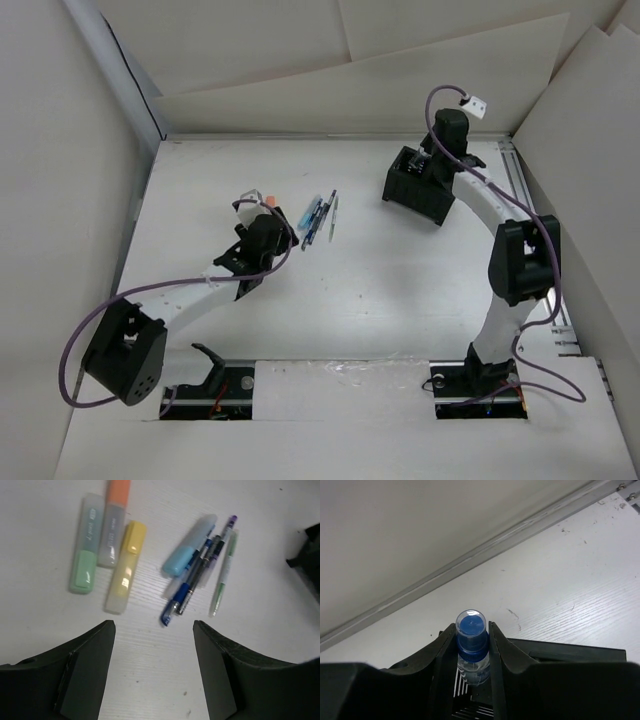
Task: Sort the stationery into containers
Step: Place the stationery in the storage box, then pick up the pen from the center of the board.
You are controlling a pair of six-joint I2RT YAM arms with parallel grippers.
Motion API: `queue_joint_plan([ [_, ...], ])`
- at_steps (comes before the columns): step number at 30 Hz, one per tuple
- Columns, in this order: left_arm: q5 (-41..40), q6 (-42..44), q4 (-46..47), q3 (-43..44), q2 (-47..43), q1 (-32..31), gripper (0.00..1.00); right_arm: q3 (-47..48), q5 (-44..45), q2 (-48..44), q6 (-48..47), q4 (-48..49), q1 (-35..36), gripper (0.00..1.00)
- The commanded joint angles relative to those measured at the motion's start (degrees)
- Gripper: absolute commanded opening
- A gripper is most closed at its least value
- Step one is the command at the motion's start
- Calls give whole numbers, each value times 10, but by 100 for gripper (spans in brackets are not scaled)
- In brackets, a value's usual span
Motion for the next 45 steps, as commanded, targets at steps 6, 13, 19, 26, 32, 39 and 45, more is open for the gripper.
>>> queue_joint_plan([
  [6,-112,-34,-85,84,92,33,60,1,70,5,-22,38,42,19],
  [13,-134,-41,-96,109,130,46,54,-22,36,-61,-22,38,53,64],
  [19,-82,-24,-95,116,143,106,40,-53,-1,-142,-12,18,58,74],
  [26,-44,35,-82,130,187,112,38,-145,-42,-221,19,18,83,63],
  [32,-12,54,-59,146,221,112,39,-170,-59,-221,19,18,118,52],
  [39,-49,47,-94,193,280,112,38,-182,-48,-209,19,18,147,52],
  [45,-55,42,-110,199,304,112,31,-182,-48,-220,19,18,161,52],
])
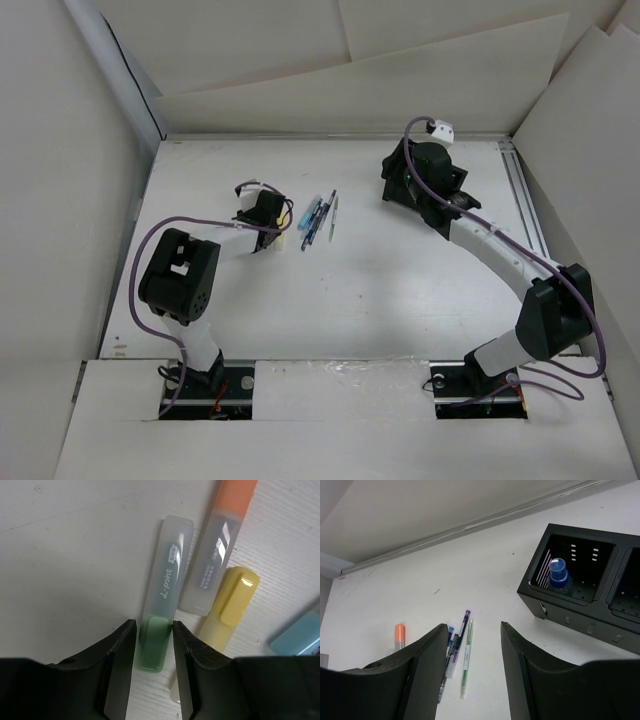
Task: Sort the stationery into containers
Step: Pick up the pen from the center of the board.
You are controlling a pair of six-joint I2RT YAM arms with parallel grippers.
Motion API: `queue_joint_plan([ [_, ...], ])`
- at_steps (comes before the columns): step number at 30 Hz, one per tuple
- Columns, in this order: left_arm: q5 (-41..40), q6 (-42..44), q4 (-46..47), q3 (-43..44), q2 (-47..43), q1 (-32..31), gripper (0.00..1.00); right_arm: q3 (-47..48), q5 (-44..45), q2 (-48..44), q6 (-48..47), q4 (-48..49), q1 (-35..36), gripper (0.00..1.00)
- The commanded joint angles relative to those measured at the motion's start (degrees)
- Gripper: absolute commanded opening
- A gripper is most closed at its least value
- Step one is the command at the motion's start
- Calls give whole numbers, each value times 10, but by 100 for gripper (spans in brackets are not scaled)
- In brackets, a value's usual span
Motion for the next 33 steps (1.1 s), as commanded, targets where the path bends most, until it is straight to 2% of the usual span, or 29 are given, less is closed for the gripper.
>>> queue_joint_plan([
  [1,-24,0,-25,18,6,-1,31,4,1,-14,3,18,12,52],
  [6,-24,-5,-25,7,-1,-1,36,4,1,-20,3,18,12,53],
  [8,-18,-5,-35,7,-1,-1,34,4,1,-20,3,18,17,53],
  [9,-18,-5,-35,7,-1,-1,32,-1,1,-20,3,18,17,55],
  [10,-18,-5,-35,1,-7,-1,18,-1,-7,-20,3,18,17,57],
  [11,-18,-11,-35,-6,-14,-1,17,-1,-7,-20,3,18,17,59],
  [12,-18,-11,-28,-14,-22,-1,5,-1,-19,-20,3,18,17,61],
  [13,-18,-11,-22,-23,-32,-1,1,-1,-28,-20,3,18,17,62],
  [18,-4,-23,-22,-79,-136,-7,0,5,-113,-14,-4,12,27,69],
  [21,1,-28,-22,-106,-212,-28,0,17,-208,5,-4,12,34,73],
  [25,104,8,44,-154,-307,-39,0,40,-317,40,2,12,59,76],
  [26,168,15,71,-169,-326,-39,0,45,-349,47,2,12,64,76],
  [27,196,22,123,-197,-343,-39,0,50,-360,60,8,12,64,77],
  [29,259,35,161,-216,-380,-39,0,59,-377,66,14,12,70,80],
  [33,324,48,224,-235,-393,-39,0,80,-407,88,25,12,75,81],
])
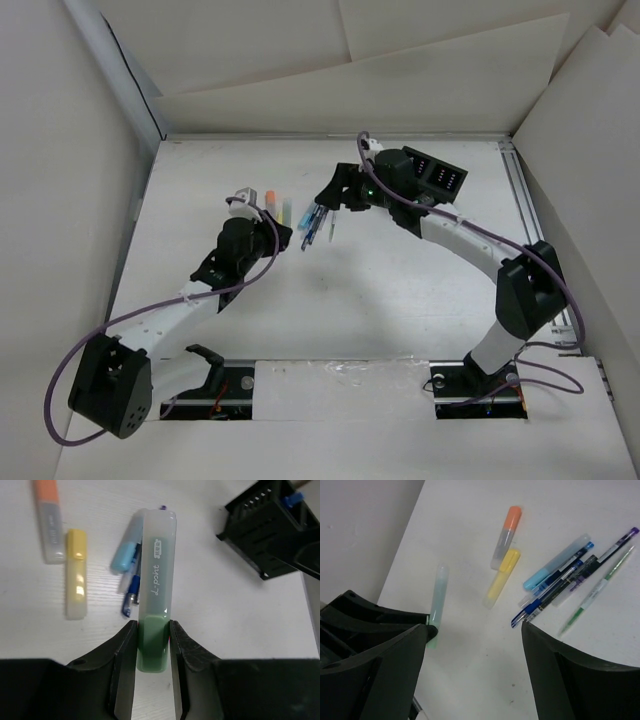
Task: Sort the stationery into containers
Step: Pick up the pen from the center of the board.
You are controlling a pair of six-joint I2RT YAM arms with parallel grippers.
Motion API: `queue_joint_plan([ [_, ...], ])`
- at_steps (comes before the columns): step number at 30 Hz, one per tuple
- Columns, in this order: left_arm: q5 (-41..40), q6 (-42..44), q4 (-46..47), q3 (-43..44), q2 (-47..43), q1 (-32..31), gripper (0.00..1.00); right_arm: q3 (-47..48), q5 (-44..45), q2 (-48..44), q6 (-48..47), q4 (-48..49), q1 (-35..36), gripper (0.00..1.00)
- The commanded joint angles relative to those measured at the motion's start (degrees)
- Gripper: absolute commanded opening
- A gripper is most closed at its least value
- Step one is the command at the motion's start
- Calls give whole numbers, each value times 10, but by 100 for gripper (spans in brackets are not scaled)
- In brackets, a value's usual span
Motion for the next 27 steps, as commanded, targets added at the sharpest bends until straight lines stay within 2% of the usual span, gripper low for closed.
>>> queue_joint_plan([
  [1,114,25,107,-14,-9,-1,0,48,-57,0,13,15,5,82],
  [7,171,35,139,-20,9,-1,0,71,-81,46,23,15,37,82],
  [12,197,40,160,-25,9,-1,0,87,-76,80,29,15,43,77],
  [16,202,41,160,-25,3,-1,0,87,-70,91,41,15,43,62],
  [20,202,41,166,-25,8,-1,0,87,-63,91,42,15,43,29],
  [22,202,41,166,-25,8,-1,2,82,-57,86,42,15,43,17],
  [23,202,41,166,-25,14,-1,6,77,-51,80,42,15,43,9],
  [24,202,41,166,-25,14,-1,14,77,-41,80,42,15,43,7],
  [25,202,41,166,-25,19,-1,34,77,-41,74,42,15,43,5],
  [27,202,41,172,-25,19,-1,47,77,-23,69,42,15,43,2],
])
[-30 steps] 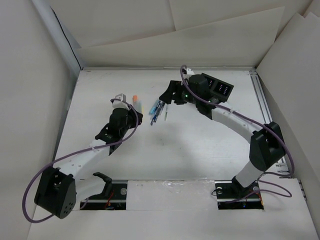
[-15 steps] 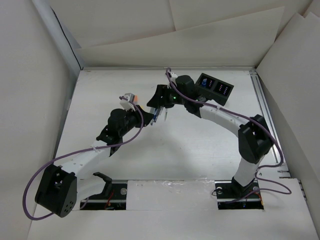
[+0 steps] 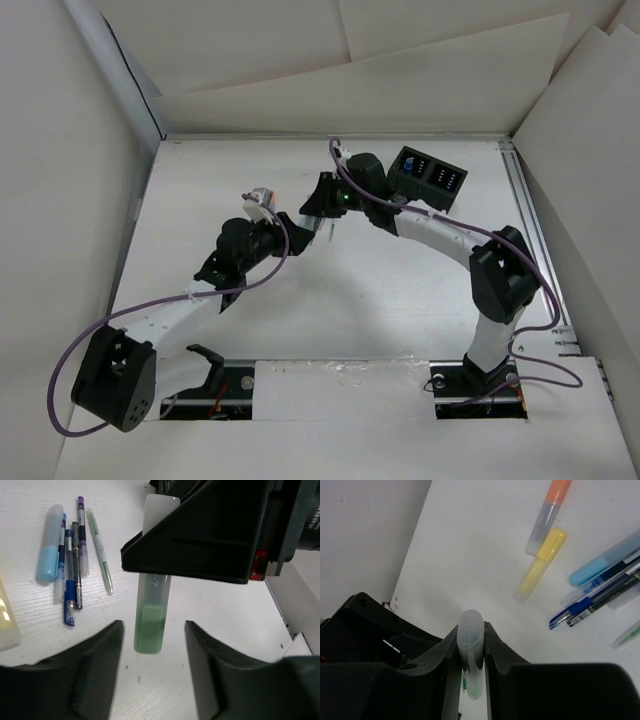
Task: Sort the stationery into containers
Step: Pick up the pen from the center of the board, then place the pen in the storage box.
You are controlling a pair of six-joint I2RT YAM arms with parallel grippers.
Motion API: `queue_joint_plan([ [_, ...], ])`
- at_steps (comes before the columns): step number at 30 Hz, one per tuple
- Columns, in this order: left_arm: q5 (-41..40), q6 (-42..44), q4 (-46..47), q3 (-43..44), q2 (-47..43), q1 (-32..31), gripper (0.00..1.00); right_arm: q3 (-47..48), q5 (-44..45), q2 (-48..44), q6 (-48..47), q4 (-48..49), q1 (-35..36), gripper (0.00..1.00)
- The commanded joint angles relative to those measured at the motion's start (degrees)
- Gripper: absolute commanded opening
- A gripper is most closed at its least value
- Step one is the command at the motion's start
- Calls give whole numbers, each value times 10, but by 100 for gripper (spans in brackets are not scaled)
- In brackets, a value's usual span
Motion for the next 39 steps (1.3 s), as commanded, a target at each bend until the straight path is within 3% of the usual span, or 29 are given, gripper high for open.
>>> queue_joint_plan([
  [1,1,-1,45,3,-3,0,52,11,46,-34,-8,14,-19,0],
  [2,-8,-1,45,3,-3,0,57,11,51,-42,-8,14,-25,0],
  [8,-70,-22,45,14,-3,0,56,11,114,-77,-8,14,-119,0],
  [14,-246,-63,-62,89,69,0,53,-1,283,-127,-19,14,-230,0],
  [19,-328,-76,-149,178,167,6,52,20,387,-93,-26,14,-301,0],
  [29,-420,-65,-225,293,302,34,51,95,438,-9,-85,14,-312,0],
  [39,-439,-53,-237,318,361,40,51,102,457,17,-91,14,-269,0],
])
